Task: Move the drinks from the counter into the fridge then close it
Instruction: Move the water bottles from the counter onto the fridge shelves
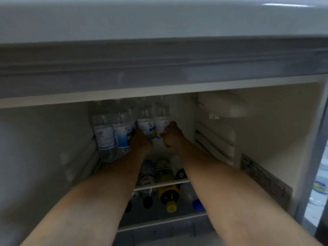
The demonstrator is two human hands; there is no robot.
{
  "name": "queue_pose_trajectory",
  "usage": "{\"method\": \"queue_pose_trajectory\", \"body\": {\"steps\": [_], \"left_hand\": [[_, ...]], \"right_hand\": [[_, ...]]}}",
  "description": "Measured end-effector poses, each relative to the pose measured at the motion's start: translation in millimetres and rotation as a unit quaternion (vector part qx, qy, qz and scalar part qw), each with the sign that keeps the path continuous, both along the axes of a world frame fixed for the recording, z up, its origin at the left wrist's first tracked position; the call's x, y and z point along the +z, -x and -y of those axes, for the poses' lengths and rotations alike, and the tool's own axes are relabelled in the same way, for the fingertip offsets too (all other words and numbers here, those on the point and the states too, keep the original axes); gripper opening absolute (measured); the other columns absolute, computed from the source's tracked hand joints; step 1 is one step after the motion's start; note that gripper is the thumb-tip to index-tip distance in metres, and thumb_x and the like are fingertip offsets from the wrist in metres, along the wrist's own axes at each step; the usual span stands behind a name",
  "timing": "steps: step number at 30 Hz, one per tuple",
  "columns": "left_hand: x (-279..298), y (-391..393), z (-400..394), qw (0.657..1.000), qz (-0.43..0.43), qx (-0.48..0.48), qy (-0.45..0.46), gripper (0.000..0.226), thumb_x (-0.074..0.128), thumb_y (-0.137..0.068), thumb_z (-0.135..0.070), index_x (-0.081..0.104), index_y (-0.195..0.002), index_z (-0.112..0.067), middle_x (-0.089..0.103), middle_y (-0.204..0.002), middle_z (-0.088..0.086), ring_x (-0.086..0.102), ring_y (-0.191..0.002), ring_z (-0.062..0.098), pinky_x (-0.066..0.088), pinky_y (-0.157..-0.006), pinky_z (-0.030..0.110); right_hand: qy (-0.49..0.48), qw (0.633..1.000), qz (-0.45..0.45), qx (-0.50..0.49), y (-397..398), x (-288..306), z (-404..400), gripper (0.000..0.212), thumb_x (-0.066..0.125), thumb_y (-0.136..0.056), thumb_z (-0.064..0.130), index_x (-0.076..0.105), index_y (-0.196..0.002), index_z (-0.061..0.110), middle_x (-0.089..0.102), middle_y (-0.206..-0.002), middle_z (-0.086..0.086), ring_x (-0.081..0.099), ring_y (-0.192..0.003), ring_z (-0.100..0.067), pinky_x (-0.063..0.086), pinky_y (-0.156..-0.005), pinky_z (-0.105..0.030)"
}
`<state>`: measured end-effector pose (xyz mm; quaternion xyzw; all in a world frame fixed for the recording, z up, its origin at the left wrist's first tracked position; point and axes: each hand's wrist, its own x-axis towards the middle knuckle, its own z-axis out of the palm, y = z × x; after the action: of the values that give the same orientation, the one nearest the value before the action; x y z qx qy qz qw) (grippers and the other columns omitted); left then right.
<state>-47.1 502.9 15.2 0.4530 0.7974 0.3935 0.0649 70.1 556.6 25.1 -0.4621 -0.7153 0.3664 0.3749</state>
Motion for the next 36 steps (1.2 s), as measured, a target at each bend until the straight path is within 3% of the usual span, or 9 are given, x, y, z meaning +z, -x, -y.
{"method": "queue_pose_trajectory", "body": {"steps": [5,8,11,17,21,23,28,30,36], "left_hand": [[-5,-9,15,0.996,0.084,-0.036,0.010,0.051,0.059,-0.093,-0.004,0.044,-0.142,-0.005,0.052,-0.138,0.020,0.053,-0.122,0.035,0.044,-0.094,0.031],[-6,-20,27,0.984,0.161,-0.047,-0.058,0.052,0.056,-0.095,-0.002,0.043,-0.145,-0.008,0.050,-0.142,0.017,0.050,-0.126,0.034,0.039,-0.100,0.030],[-6,-40,48,0.958,0.232,-0.048,-0.160,0.054,0.056,-0.096,-0.005,0.040,-0.147,-0.012,0.045,-0.148,0.011,0.048,-0.131,0.028,0.037,-0.112,0.036],[-26,-95,120,0.930,0.185,-0.038,-0.317,0.021,0.056,-0.095,-0.007,0.057,-0.105,-0.026,0.063,-0.101,-0.010,0.062,-0.101,0.019,0.053,-0.090,0.037],[-37,-135,167,0.912,0.213,-0.073,-0.344,0.021,0.057,-0.097,-0.015,0.058,-0.117,-0.018,0.062,-0.116,0.000,0.060,-0.105,0.011,0.049,-0.091,0.027],[-40,-161,195,0.906,0.202,-0.108,-0.357,0.026,0.059,-0.095,-0.013,0.057,-0.119,-0.024,0.062,-0.109,-0.006,0.061,-0.101,0.004,0.049,-0.089,0.023],[-63,-248,282,0.904,0.196,-0.220,-0.311,0.024,0.058,-0.096,-0.022,0.054,-0.117,-0.033,0.064,-0.103,0.004,0.066,-0.088,0.025,0.054,-0.075,0.035],[-80,-289,324,0.898,0.215,-0.281,-0.260,0.021,0.057,-0.092,-0.031,0.054,-0.110,-0.043,0.064,-0.097,-0.008,0.066,-0.081,0.021,0.055,-0.069,0.032],[-150,-404,457,0.854,0.251,-0.452,-0.064,0.031,0.061,-0.093,-0.016,0.055,-0.110,-0.042,0.064,-0.081,-0.006,0.067,-0.069,0.022,0.056,-0.062,0.034]], "right_hand": [[0.014,1.000,0.011,0.016,1,-4,13,0.039,0.059,-0.096,0.024,0.050,-0.130,0.005,0.060,-0.124,-0.017,0.059,-0.115,-0.034,0.049,-0.092,-0.034],[0.015,1.000,-0.010,0.003,-2,-4,29,0.047,0.061,-0.095,0.023,0.050,-0.137,0.004,0.060,-0.129,-0.016,0.059,-0.115,-0.032,0.051,-0.098,-0.040],[0.011,0.998,-0.053,-0.027,-13,-4,54,0.039,0.059,-0.096,0.020,0.053,-0.130,0.004,0.061,-0.115,-0.012,0.059,-0.104,-0.025,0.048,-0.087,-0.030],[0.004,0.994,-0.088,-0.057,-64,-6,119,0.038,0.061,-0.094,0.020,0.056,-0.130,0.012,0.066,-0.121,-0.011,0.064,-0.108,-0.026,0.047,-0.081,-0.024],[-0.001,0.992,-0.088,-0.095,-113,-18,175,0.017,0.057,-0.094,0.022,0.062,-0.109,0.019,0.067,-0.100,0.003,0.063,-0.092,-0.018,0.046,-0.066,-0.019],[0.012,0.990,-0.082,-0.110,-142,-32,210,0.015,0.060,-0.093,0.027,0.065,-0.106,0.023,0.069,-0.102,0.003,0.064,-0.092,-0.016,0.049,-0.072,-0.021],[0.088,0.976,-0.124,-0.154,-239,-90,328,0.012,0.063,-0.091,0.017,0.069,-0.099,0.024,0.069,-0.088,0.002,0.064,-0.081,-0.013,0.058,-0.078,-0.036],[0.108,0.962,-0.156,-0.196,-287,-112,387,0.008,0.066,-0.090,0.021,0.066,-0.089,0.029,0.067,-0.080,0.003,0.065,-0.076,-0.017,0.058,-0.077,-0.041],[0.198,0.857,-0.220,-0.421,-436,-172,566,0.011,0.066,-0.089,0.022,0.070,-0.099,0.018,0.072,-0.087,-0.004,0.068,-0.068,-0.014,0.058,-0.061,-0.028]]}}
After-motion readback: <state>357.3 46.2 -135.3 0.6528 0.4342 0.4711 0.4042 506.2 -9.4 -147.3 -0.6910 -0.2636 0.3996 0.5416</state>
